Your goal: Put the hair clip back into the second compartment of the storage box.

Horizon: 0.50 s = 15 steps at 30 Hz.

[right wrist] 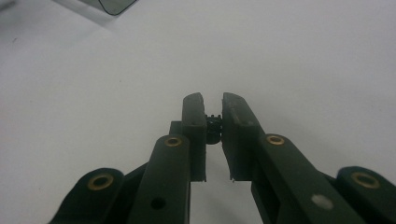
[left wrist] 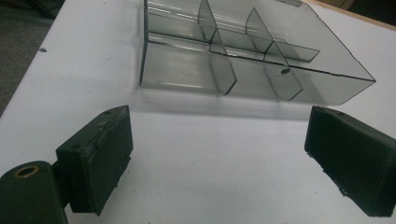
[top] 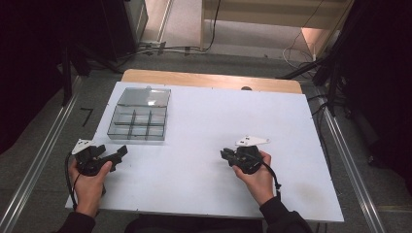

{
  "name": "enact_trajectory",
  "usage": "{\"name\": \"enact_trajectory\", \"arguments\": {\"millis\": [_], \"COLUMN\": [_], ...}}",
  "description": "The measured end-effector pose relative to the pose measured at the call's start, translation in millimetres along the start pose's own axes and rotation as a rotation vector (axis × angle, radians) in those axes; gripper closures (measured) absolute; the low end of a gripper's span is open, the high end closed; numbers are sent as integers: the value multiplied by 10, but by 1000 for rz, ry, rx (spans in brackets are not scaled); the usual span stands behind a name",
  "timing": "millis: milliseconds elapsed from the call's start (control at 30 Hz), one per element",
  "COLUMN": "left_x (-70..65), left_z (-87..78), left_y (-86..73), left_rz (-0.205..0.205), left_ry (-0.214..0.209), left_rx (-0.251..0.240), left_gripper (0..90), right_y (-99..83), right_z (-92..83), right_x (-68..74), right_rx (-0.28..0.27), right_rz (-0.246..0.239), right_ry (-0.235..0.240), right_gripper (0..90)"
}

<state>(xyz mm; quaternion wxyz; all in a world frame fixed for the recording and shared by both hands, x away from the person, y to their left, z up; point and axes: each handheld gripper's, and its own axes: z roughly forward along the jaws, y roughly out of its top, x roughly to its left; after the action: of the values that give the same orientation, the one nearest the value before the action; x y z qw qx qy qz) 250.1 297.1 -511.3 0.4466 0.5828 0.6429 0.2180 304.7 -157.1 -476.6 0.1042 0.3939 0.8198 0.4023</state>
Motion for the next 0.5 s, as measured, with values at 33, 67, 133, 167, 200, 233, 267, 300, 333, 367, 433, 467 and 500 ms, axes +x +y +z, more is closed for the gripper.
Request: {"name": "enact_trajectory", "arguments": {"millis": [33,67,133,167,200,233,267,300,333,367,433,467,500], "left_x": [0,0,0,-2,-3,-5,-5,-6,-7,-7,-7,-6,-6], "left_z": [0,1,2,2,2,2,3,3,3,3,2,2,1], "left_y": [0,0,0,0,0,0,-1,-1,-1,-2,-2,-2,-2], "left_rz": [0,0,2,1,2,2,3,3,3,3,4,4,3], "left_ry": [-1,-1,0,0,0,0,-1,-1,-2,-3,-2,-3,-2], "left_rx": [0,0,2,3,3,2,2,3,3,3,4,4,3], "left_gripper": [86,86,87,87,86,86,86,86,86,86,87,86,86], "right_y": [10,21,48,62,89,102,116,116,129,142,166,180,192], "right_z": [9,14,27,36,59,72,87,87,103,120,153,169,183], "right_x": [6,12,25,32,49,59,70,70,82,92,111,123,133], "right_rx": [-4,-4,-10,-14,-14,-13,-14,-14,-15,-14,-11,-11,-12], "right_rz": [0,-2,-4,-2,-3,-3,-4,-4,-5,-7,-7,-5,-6], "right_ry": [4,7,6,12,12,13,18,18,21,25,25,24,24], "right_gripper": [776,776,776,776,776,776,776,776,776,776,776,776,776]}}
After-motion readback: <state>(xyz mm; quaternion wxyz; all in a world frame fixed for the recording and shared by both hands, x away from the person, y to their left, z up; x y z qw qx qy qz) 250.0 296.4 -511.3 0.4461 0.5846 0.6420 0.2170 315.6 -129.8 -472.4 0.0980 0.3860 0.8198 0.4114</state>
